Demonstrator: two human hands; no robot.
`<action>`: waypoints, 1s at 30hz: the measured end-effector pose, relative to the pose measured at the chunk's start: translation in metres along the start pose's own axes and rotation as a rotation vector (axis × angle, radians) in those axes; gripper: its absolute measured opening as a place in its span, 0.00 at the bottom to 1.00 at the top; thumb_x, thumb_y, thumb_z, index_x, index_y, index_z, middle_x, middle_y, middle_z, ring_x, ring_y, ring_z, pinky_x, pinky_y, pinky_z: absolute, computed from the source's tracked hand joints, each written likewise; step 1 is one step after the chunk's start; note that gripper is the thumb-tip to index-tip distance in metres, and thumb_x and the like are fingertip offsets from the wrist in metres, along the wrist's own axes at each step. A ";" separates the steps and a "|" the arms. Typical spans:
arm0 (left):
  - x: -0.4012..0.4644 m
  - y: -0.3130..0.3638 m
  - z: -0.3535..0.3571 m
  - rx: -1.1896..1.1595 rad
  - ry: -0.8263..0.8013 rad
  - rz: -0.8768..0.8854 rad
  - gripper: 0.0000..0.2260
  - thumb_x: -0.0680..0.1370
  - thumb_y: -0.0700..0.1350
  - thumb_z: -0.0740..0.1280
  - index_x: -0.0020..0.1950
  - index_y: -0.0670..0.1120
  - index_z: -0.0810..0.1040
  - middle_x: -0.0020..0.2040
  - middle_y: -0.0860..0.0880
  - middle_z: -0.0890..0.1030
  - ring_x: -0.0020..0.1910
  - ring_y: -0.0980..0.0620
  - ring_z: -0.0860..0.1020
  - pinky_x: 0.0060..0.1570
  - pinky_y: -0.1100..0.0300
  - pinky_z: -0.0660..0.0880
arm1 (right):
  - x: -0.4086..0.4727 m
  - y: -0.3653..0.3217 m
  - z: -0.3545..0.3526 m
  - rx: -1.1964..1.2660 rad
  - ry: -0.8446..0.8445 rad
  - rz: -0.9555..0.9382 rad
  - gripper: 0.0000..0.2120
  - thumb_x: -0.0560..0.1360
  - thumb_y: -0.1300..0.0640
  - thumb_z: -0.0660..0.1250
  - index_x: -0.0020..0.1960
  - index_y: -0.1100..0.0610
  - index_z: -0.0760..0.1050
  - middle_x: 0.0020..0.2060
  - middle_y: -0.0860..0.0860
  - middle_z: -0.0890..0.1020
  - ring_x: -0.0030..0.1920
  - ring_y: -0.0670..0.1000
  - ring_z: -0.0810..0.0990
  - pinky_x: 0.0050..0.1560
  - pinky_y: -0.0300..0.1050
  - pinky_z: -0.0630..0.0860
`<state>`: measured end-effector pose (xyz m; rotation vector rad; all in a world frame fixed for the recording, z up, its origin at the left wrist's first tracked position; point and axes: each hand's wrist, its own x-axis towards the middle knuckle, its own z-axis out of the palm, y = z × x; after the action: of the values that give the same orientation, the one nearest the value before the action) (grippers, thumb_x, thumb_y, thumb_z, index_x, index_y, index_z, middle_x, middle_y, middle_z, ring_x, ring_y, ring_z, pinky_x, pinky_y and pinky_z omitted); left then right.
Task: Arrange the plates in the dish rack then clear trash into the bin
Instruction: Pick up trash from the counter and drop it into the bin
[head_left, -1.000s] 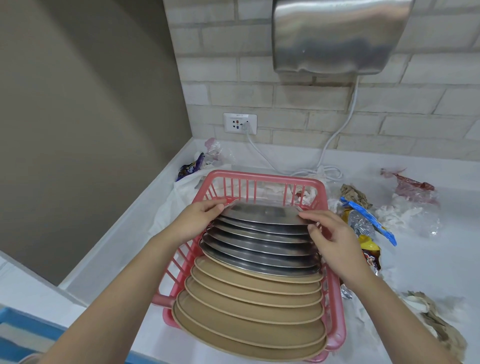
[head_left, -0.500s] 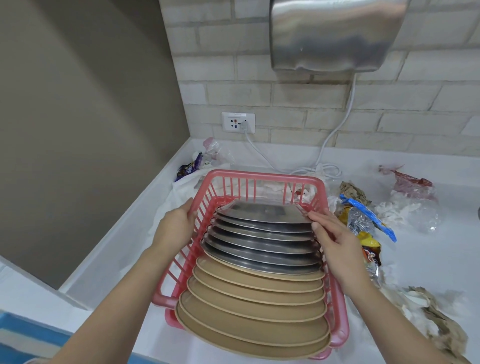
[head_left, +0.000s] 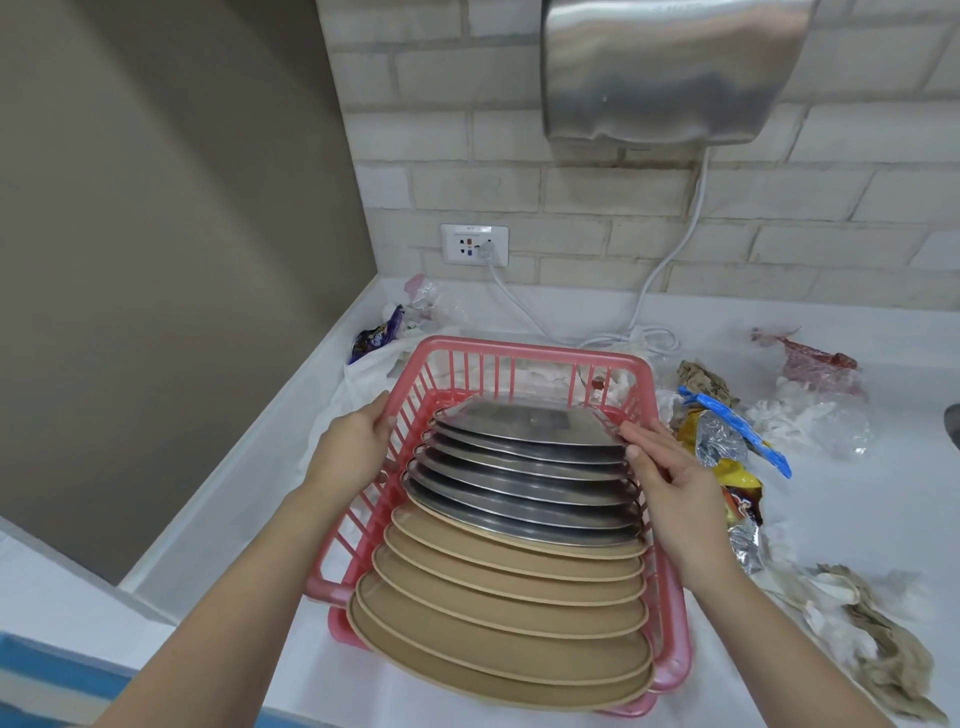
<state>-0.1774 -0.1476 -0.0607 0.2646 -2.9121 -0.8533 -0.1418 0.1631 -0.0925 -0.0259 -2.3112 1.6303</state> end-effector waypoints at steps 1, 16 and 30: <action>0.000 -0.001 0.000 -0.029 -0.004 -0.004 0.17 0.85 0.48 0.56 0.74 0.50 0.70 0.56 0.46 0.82 0.42 0.52 0.76 0.45 0.61 0.70 | 0.000 -0.003 -0.001 0.006 0.009 0.017 0.13 0.79 0.63 0.63 0.60 0.52 0.80 0.58 0.41 0.78 0.68 0.41 0.68 0.70 0.39 0.63; 0.018 -0.072 -0.033 -0.092 0.138 -0.232 0.13 0.80 0.52 0.59 0.62 0.57 0.77 0.56 0.56 0.80 0.52 0.51 0.80 0.50 0.56 0.77 | 0.094 -0.114 0.093 -0.269 -0.458 -0.246 0.06 0.76 0.59 0.68 0.49 0.52 0.82 0.46 0.46 0.80 0.43 0.44 0.77 0.42 0.33 0.72; 0.037 -0.108 0.011 0.367 -0.086 -0.205 0.32 0.79 0.48 0.66 0.78 0.54 0.52 0.66 0.42 0.68 0.55 0.43 0.78 0.48 0.47 0.78 | 0.126 -0.127 0.246 -0.749 -0.870 -0.537 0.10 0.76 0.55 0.64 0.52 0.45 0.81 0.53 0.40 0.82 0.56 0.46 0.77 0.68 0.49 0.59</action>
<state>-0.1999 -0.2383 -0.1271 0.5760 -3.1469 -0.3483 -0.3053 -0.0833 -0.0194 1.2170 -2.9966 0.4611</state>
